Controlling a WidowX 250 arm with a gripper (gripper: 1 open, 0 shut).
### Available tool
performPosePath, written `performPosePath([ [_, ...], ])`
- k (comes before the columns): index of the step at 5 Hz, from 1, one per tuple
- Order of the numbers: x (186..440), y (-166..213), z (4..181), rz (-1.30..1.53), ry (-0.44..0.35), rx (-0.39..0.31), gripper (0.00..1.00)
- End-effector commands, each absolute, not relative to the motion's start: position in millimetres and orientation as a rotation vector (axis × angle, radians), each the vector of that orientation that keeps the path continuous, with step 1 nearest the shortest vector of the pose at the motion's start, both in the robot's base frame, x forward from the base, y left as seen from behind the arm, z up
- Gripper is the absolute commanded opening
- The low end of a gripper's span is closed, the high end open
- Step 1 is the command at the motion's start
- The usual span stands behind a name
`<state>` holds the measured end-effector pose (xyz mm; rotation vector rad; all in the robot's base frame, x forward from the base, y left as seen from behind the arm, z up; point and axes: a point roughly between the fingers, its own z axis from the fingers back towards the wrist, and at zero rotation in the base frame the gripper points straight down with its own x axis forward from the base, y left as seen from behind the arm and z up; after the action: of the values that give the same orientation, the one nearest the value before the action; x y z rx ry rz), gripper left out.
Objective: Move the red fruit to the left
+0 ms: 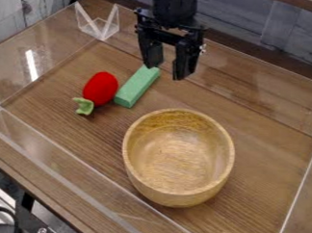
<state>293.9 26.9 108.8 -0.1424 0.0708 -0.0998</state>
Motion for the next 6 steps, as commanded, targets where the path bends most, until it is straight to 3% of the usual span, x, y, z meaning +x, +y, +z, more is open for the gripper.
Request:
performPosePath([
  [1, 297.8, 32.0, 115.8, -0.108, 0.020, -0.117, 1.00],
  [4, 310.6, 71.7, 108.8, 0.007, -0.036, -0.123, 1.00],
  [6, 314.0, 59.4, 99.7, 0.032, -0.022, -0.143, 1.00],
])
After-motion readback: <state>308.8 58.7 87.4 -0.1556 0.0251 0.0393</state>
